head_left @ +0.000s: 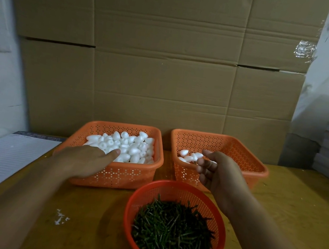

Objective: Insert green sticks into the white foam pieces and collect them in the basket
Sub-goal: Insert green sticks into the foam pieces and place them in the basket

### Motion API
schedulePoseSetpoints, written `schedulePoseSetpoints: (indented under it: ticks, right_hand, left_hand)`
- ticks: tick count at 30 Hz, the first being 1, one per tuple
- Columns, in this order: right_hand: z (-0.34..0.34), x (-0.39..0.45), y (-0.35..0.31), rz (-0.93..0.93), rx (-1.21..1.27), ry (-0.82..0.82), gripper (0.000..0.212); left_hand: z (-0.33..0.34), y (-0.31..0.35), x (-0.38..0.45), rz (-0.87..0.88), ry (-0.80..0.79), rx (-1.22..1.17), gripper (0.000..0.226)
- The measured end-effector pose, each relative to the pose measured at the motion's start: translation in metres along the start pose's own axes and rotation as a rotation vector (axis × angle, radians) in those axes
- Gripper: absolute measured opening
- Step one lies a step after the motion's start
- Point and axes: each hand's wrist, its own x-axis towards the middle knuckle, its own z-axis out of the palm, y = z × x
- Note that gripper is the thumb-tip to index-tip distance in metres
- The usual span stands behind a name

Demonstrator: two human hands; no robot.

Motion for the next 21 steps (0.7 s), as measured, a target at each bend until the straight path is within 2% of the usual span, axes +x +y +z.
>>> schedulePoseSetpoints:
  ticks: [12,21]
  right_hand:
    - [0.0003,-0.0005,-0.0001,-0.004,0.009,-0.009,0.023]
    - [-0.0007,-0.0017,-0.0009,-0.004,0.004,-0.015,0.022]
  left_hand:
    - [-0.0031,-0.0005,-0.0014,0.045,0.007,0.030,0.063]
    - [-0.0025,-0.0048,-0.0005,0.018,0.060,-0.022,0.079]
